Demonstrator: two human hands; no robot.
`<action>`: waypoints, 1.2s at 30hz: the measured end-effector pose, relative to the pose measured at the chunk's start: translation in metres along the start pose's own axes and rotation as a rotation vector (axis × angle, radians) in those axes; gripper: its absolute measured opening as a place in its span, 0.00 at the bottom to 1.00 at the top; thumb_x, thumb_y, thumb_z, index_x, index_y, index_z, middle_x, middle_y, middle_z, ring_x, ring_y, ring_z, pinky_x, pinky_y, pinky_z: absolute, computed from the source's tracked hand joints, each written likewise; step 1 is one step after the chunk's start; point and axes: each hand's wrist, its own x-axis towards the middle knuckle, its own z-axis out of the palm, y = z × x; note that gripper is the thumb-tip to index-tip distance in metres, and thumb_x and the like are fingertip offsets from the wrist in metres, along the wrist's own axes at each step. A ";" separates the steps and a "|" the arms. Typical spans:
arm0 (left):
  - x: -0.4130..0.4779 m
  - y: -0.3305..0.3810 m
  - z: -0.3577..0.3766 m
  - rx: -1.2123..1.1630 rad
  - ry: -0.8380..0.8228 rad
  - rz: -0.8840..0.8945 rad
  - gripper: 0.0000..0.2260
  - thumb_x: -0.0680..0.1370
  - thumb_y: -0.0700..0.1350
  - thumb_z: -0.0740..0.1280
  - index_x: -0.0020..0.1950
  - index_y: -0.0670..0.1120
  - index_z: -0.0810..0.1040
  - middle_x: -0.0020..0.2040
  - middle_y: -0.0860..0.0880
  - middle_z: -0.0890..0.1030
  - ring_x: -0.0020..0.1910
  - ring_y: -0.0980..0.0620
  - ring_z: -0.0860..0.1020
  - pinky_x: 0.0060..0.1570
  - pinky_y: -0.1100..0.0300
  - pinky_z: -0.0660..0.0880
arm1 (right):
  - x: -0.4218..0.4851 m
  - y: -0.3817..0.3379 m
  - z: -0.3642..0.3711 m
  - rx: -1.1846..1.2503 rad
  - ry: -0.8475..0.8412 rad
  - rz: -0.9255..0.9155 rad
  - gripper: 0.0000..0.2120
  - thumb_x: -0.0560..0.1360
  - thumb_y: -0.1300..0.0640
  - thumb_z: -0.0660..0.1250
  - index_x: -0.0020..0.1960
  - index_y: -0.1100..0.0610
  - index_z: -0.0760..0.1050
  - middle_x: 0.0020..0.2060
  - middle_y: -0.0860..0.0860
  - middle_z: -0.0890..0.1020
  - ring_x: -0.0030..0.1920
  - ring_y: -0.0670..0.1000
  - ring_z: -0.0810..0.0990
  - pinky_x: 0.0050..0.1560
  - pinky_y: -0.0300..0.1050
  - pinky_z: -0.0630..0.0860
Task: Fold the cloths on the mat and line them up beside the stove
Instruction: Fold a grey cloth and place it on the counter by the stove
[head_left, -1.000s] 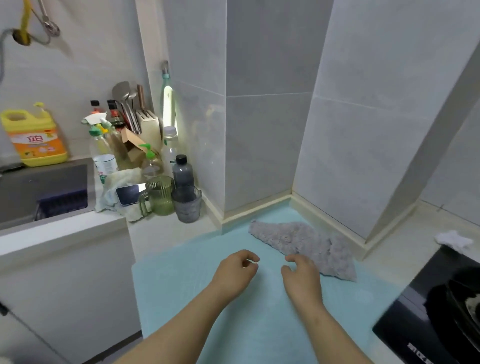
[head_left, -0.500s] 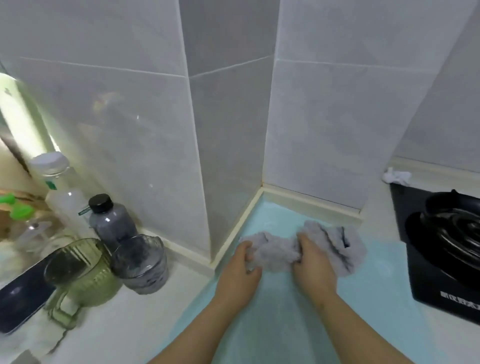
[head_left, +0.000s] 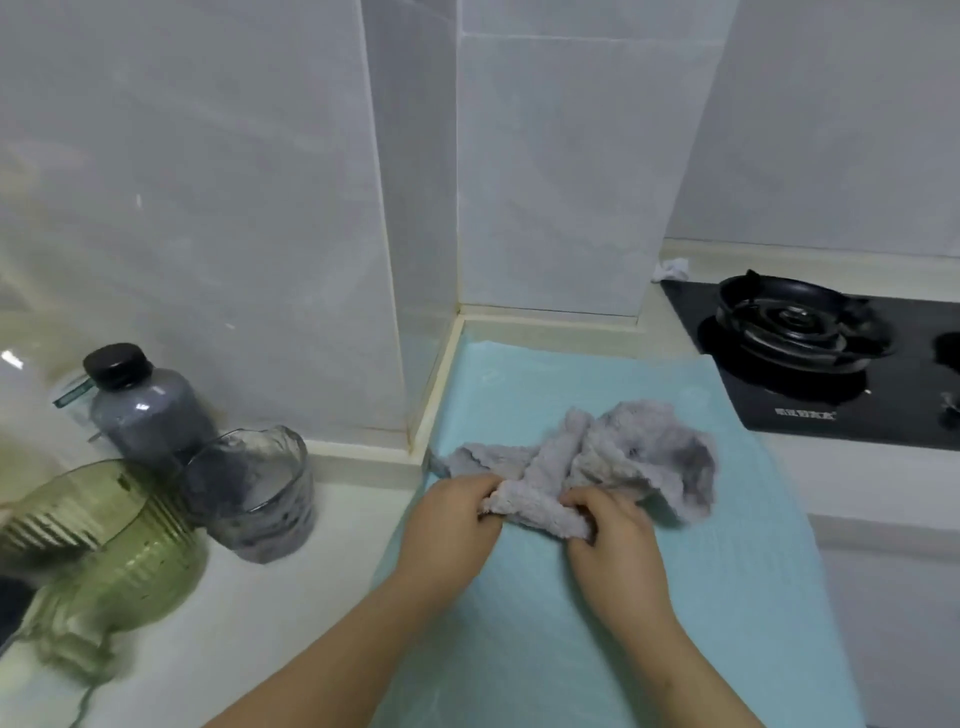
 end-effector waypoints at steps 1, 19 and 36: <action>-0.007 -0.002 -0.003 0.013 0.024 0.032 0.07 0.73 0.40 0.64 0.46 0.46 0.81 0.45 0.48 0.83 0.46 0.48 0.78 0.43 0.54 0.71 | -0.005 0.000 -0.001 -0.023 -0.006 -0.017 0.19 0.69 0.68 0.63 0.57 0.53 0.78 0.51 0.52 0.79 0.54 0.54 0.73 0.52 0.42 0.67; -0.163 -0.015 -0.050 0.231 0.021 0.150 0.08 0.72 0.40 0.62 0.34 0.47 0.68 0.46 0.44 0.79 0.52 0.40 0.75 0.43 0.56 0.67 | -0.162 -0.031 -0.018 -0.002 -0.010 0.013 0.15 0.76 0.63 0.61 0.61 0.57 0.74 0.47 0.50 0.76 0.48 0.49 0.73 0.45 0.38 0.65; -0.140 -0.020 -0.032 0.111 0.054 0.164 0.07 0.78 0.50 0.61 0.41 0.51 0.72 0.42 0.55 0.74 0.47 0.52 0.74 0.49 0.57 0.68 | -0.077 -0.038 -0.005 -0.323 -0.034 0.089 0.23 0.80 0.48 0.53 0.74 0.47 0.59 0.72 0.51 0.67 0.71 0.59 0.61 0.67 0.53 0.59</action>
